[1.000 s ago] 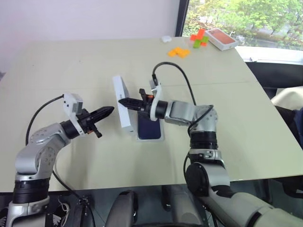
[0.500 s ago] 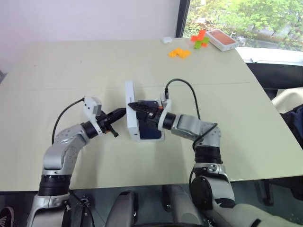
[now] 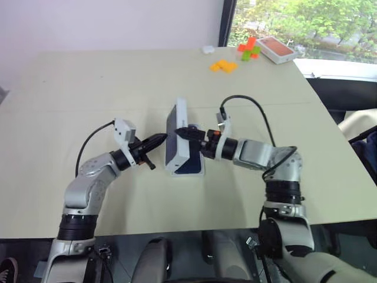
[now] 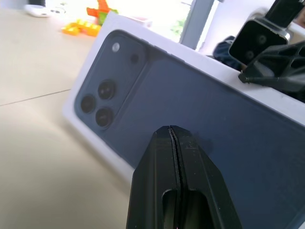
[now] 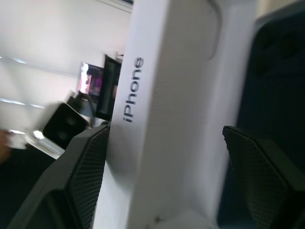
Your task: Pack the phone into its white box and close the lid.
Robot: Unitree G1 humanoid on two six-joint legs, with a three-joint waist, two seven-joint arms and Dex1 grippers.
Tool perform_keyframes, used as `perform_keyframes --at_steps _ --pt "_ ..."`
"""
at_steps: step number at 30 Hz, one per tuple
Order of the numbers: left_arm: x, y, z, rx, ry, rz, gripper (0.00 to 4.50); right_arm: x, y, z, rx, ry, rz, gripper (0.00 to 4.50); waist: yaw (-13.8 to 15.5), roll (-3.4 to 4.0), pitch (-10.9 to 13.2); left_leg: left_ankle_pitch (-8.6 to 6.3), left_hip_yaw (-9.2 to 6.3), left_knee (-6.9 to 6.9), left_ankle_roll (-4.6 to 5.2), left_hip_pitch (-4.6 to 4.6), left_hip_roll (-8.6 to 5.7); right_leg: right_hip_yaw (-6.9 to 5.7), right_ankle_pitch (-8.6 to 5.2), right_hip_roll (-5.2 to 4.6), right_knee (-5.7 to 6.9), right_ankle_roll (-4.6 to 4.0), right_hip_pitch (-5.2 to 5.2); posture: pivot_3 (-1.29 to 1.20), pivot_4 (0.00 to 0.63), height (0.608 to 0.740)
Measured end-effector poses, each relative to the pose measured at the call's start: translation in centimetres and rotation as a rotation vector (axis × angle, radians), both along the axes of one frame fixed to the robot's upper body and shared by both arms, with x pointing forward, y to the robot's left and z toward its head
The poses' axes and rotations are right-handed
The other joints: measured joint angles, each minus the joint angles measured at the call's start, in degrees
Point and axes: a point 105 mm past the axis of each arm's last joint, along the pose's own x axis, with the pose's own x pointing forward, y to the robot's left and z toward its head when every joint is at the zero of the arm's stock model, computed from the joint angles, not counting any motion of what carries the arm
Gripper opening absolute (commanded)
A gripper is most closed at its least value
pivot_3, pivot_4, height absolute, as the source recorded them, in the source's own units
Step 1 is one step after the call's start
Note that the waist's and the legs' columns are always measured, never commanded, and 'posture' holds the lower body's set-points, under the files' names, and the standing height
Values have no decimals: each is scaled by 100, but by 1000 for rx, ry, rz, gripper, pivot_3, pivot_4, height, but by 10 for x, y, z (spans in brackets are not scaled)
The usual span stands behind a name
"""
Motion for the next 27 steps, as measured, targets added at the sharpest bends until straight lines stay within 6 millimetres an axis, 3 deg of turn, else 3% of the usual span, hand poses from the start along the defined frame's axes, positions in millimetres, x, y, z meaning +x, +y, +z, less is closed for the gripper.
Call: perform_keyframes --at_steps 9,17,27 --pt "-1 -3 -1 -3 4 -11 0 0 -37 -3 -254 -157 75 3957 12 -3 0 0 19 6 2 4 8 18 -1 13 -2 1 1 0 150 740" --pt "1 4 1 2 -1 8 0 6 -48 -5 -449 -357 158 3957 29 -6 1 0 28 6 2 5 6 26 0 10 -2 1 -2 0 150 740" --pt "2 17 -2 9 26 62 0 3 -41 -17 -546 -451 246 3957 42 -6 2 0 27 7 1 6 4 26 1 4 -1 0 -3 0 150 740"
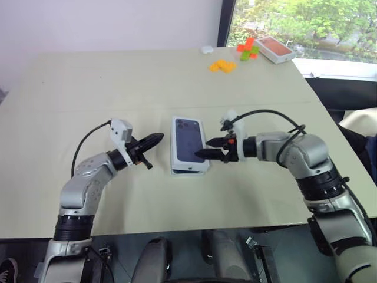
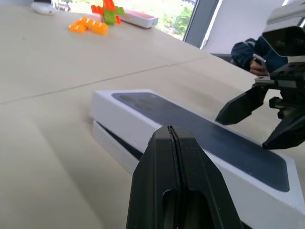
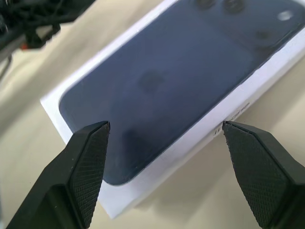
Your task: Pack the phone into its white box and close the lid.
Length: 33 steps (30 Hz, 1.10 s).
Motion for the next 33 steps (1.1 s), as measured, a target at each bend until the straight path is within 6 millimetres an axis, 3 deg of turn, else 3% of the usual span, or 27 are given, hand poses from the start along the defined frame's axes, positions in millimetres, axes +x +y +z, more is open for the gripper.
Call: perform_keyframes --at_steps 4,5,7,11,20,24,33 --pt "1 3 -1 5 12 24 0 -2 0 -2 -15 -13 24 3957 17 0 0 0 -1 0 0 1 -1 0 0 -1 0 0 0 0 150 740" --pt "2 3 -2 5 21 26 0 -4 1 -2 -15 -16 36 3728 21 0 0 0 -1 0 0 1 -1 -1 0 -1 1 0 0 0 150 740" --pt "2 4 -3 6 27 31 0 -7 2 -2 -15 -17 52 3217 22 0 0 0 -1 0 0 1 -1 -1 0 -1 1 -1 0 0 150 740" --pt "2 4 -4 7 31 31 0 -8 3 2 -8 -38 73 1230 21 0 0 0 -1 1 0 4 -1 -1 1 -2 3 -1 1 0 150 740" --pt "1 4 -4 7 38 25 0 -12 -6 4 -36 -78 121 1230 41 -1 0 0 1 0 0 6 -2 -1 1 -2 3 -2 2 0 150 740" --pt "1 4 -5 8 40 23 0 -15 -9 0 -53 -79 138 21 98 -1 0 0 2 1 -1 6 -2 0 1 -2 4 -2 1 0 150 740" --pt "-2 8 -13 21 64 31 0 -11 -20 -1 -90 -107 146 21 135 -1 0 1 3 4 -1 8 -4 0 3 -4 3 -4 5 0 150 740"
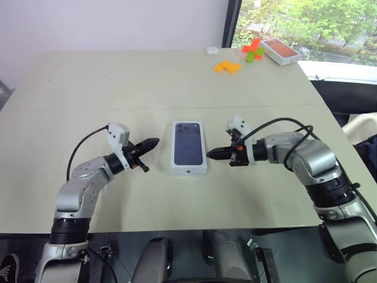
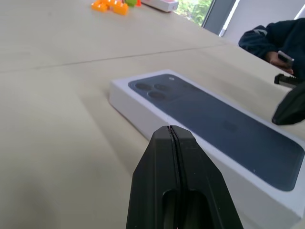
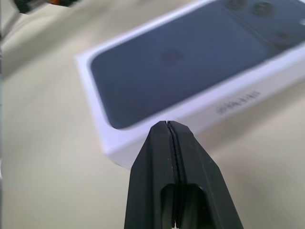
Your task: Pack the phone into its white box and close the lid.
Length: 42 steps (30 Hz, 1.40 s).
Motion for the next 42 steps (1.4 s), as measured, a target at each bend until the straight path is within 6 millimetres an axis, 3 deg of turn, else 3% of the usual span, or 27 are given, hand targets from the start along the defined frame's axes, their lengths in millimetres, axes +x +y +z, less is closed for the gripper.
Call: perform_keyframes --at_steps 5,8,12,16,23,32,35,39,42 --pt "2 -1 0 -1 3 9 0 5 1 -2 3 -8 -12 21 -2 0 0 0 0 1 -1 1 0 0 2 0 2 -2 0 0 150 740" --pt "8 -1 5 8 -7 34 0 21 -4 0 -33 -81 -76 21 2 0 0 3 1 4 -5 5 -1 0 5 1 4 -6 3 0 150 740" --pt "14 4 -8 49 27 87 0 31 -10 -7 -123 -168 -111 21 0 -1 -1 3 1 3 -5 10 0 0 5 2 5 -6 7 0 150 740" --pt "8 -13 -13 61 39 26 0 23 3 -20 -144 -163 -60 21 0 -1 -1 3 1 3 -5 6 -2 1 5 -2 7 -6 4 0 150 740" --pt "-8 -22 -17 94 53 -59 0 0 15 -10 -128 -177 65 21 -3 -1 -1 3 -1 3 -5 12 -1 0 6 -1 8 -7 8 0 150 740" --pt "-21 -12 -27 142 85 -78 0 -17 0 -28 -251 -163 143 21 -3 -1 -1 4 2 5 -6 19 0 2 6 3 9 -7 14 0 150 740" --pt "-14 -4 -14 114 61 -40 0 -10 -7 -21 -239 -169 116 21 -1 -3 1 4 2 5 -6 24 1 2 6 4 9 -7 21 0 150 740" --pt "4 0 31 24 -48 1 0 10 -5 25 -100 -258 55 21 0 -4 0 4 0 5 -7 27 1 1 6 5 8 -7 26 0 150 740" --pt "6 -11 40 -15 -63 -23 0 14 3 41 -16 -283 42 21 1 -6 -2 1 -1 -1 -3 38 -1 1 6 1 7 -7 37 0 150 740"
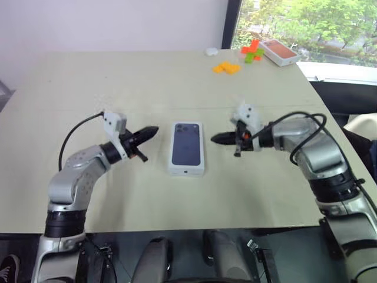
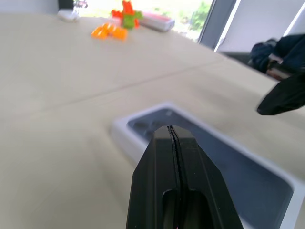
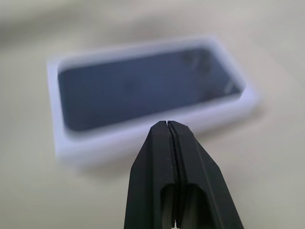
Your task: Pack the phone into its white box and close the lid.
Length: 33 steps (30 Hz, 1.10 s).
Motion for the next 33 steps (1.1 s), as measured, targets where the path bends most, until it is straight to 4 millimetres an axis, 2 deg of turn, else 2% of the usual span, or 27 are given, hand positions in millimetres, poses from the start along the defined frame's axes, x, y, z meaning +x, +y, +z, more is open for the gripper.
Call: perform_keyframes --at_steps 6,10,13,15,17,24,30,33 --pt "-4 -31 -15 -5 43 -76 0 -5 12 -11 46 48 13 21 13 0 0 0 1 1 0 -2 -7 1 1 -9 -1 -1 0 0 150 740" --pt "-17 -36 -46 67 126 -110 0 -25 14 -42 -18 122 47 21 -1 0 0 -1 2 -5 2 20 -5 1 -1 -6 -2 0 18 0 150 740" --pt "-25 -26 -54 139 143 -126 0 -39 3 -53 -142 105 95 21 -5 5 -8 -2 -1 -5 3 60 0 -2 -10 3 -12 0 62 0 150 740" --pt "-30 -19 -59 168 154 -128 0 -47 -5 -69 -184 161 98 21 -12 -9 -16 -3 -4 -6 3 72 5 -5 -27 9 -21 -9 80 0 150 740" --pt "-31 -17 -59 182 149 -128 0 -52 0 -76 -185 191 120 21 -11 -4 -15 -3 0 -5 4 72 5 1 -28 8 -18 -7 76 0 150 740" --pt "-29 -17 -56 150 147 -105 0 -43 6 -63 -154 152 117 21 12 -6 -16 -3 -8 -4 4 59 0 -1 -17 3 -16 15 70 0 150 740" --pt "-14 6 -52 112 149 25 0 -26 -5 -66 -196 108 34 21 5 -6 -15 -3 -7 -3 4 54 -1 -1 -17 1 -16 15 63 0 150 740" --pt "-9 13 -57 143 154 66 0 -16 -8 -66 -215 69 -14 21 -5 -6 -15 -3 -6 -4 4 53 0 -1 -17 3 -15 14 61 0 150 740"
